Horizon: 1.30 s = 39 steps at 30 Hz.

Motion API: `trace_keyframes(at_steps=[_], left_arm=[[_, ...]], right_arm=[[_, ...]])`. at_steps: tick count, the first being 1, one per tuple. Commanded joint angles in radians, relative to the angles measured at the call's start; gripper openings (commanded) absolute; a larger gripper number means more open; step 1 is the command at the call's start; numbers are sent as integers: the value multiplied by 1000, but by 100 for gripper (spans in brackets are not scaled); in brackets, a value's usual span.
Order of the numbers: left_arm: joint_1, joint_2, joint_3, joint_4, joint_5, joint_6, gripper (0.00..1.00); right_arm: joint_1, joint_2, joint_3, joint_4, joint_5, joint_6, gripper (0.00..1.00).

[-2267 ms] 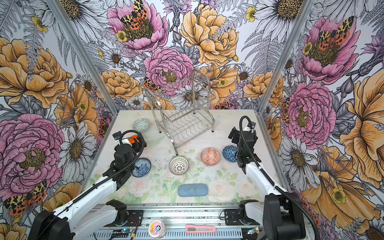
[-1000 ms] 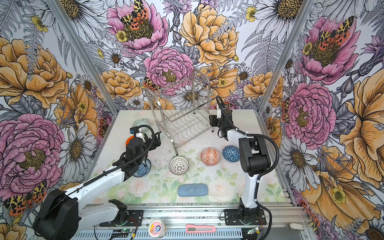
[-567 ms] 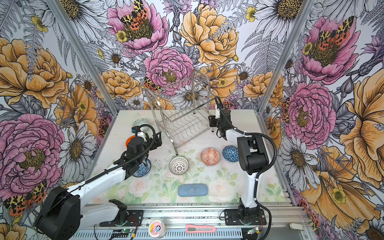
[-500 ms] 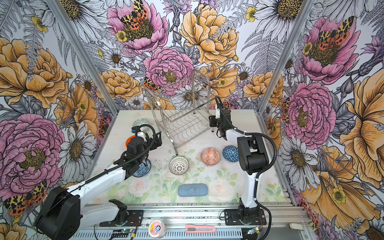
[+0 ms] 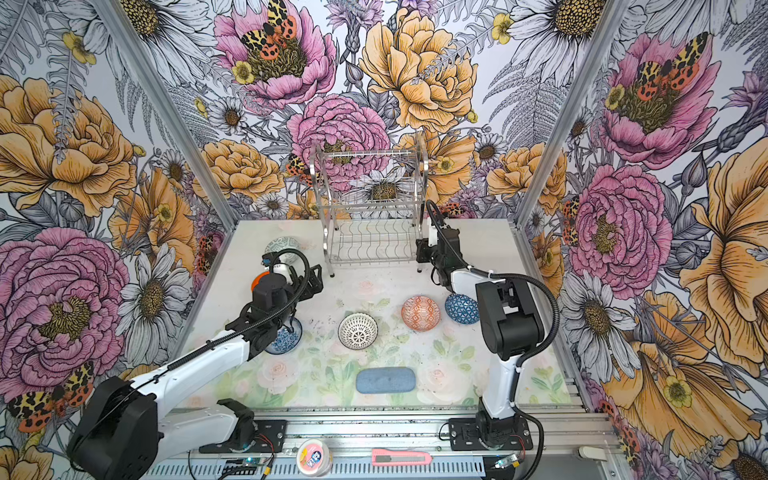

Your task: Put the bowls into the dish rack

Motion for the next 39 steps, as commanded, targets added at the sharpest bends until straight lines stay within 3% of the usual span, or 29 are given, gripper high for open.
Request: trace_keyframes(at_steps=[1, 18, 30, 39], left_arm=[[10, -29, 2, -6, 8, 6, 99], [11, -68, 6, -28, 0, 22, 99], [13, -52, 19, -29, -23, 19, 99], [17, -3, 59, -42, -32, 23, 99]], right_arm=[[2, -74, -55, 8, 24, 53, 9], [-48, -169, -148, -33, -63, -51, 3], [-102, -115, -67, -74, -110, -71, 4], [-94, -68, 22, -126, -53, -35, 4]])
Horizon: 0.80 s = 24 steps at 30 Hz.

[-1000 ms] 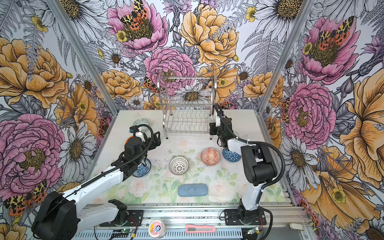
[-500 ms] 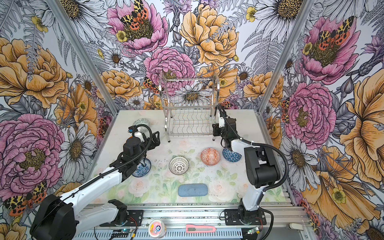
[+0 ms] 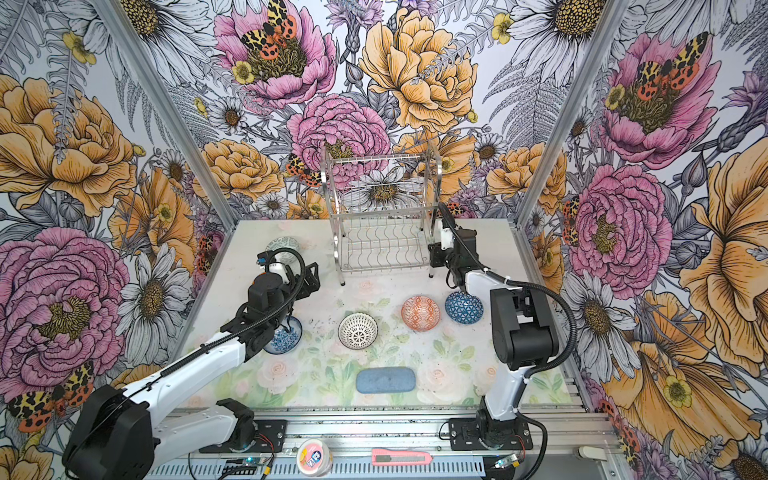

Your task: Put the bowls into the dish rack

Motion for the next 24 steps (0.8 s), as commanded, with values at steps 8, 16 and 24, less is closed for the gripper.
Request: trace_keyframes(at_steps=[8, 16, 24], left_arm=[[11, 74, 129, -106, -23, -12, 99], [12, 108, 170, -190, -67, -50, 99], [11, 137, 256, -350, -134, -60, 99]], right_arm=[[30, -12, -22, 83, 105, 162, 4], [40, -25, -46, 100, 107, 188, 11], [41, -67, -76, 93, 107, 188, 30]])
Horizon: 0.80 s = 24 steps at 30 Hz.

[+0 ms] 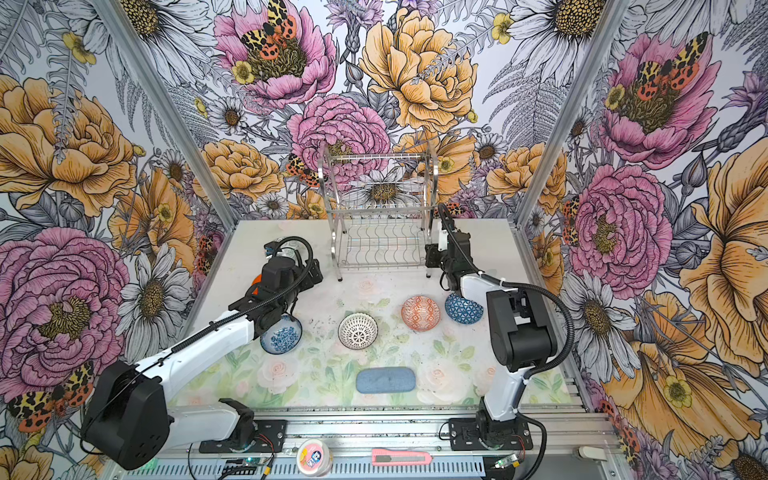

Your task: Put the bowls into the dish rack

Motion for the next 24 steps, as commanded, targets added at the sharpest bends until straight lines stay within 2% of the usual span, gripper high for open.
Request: trace_keyframes(at_steps=[1, 5, 11, 18, 21, 24], left_arm=[[5, 7, 55, -93, -61, -6, 99], [3, 13, 89, -163, -90, -6, 99], [7, -12, 109, -229, -120, -1, 98], [21, -79, 80, -223, -148, -14, 99], [38, -95, 69, -221, -129, -19, 99], [83, -102, 62, -238, -45, -51, 99]], right_arm=[[-2, -53, -22, 15, 21, 46, 33], [-1, -74, -35, 12, 21, 48, 44], [1, -107, -45, -17, 12, 54, 54], [11, -157, -81, -47, 18, 52, 68], [17, -180, -99, -58, 19, 53, 76], [28, -205, -119, -79, 25, 53, 89]])
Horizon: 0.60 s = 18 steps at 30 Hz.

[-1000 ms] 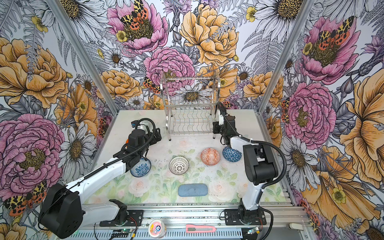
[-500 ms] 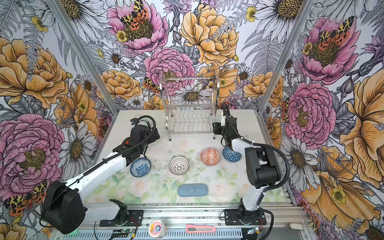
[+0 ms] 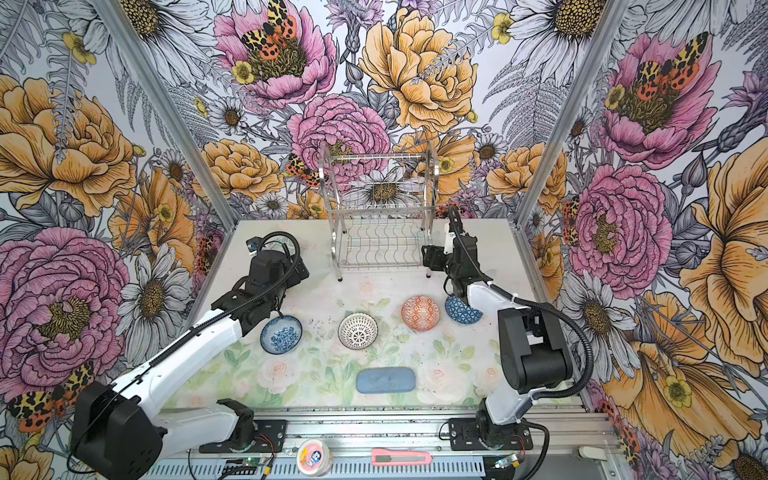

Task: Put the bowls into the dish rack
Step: 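Release the rack and move the right gripper over the red radial-patterned bowl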

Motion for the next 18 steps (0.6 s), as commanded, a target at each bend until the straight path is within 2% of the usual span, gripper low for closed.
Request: trace_keyframes(at_steps=[1, 3, 8, 18], left_arm=[[53, -18, -21, -29, 88, -50, 99], [76, -22, -23, -51, 123, -67, 99], [117, -39, -47, -76, 204, -84, 99], [113, -86, -88, -85, 196, -92, 99]], right_arm=[[19, -55, -25, -35, 15, -3, 94], [28, -75, -40, -46, 23, -1, 99], [58, -109, -78, -61, 33, 4, 99], [124, -152, -98, -103, 54, -1, 99]])
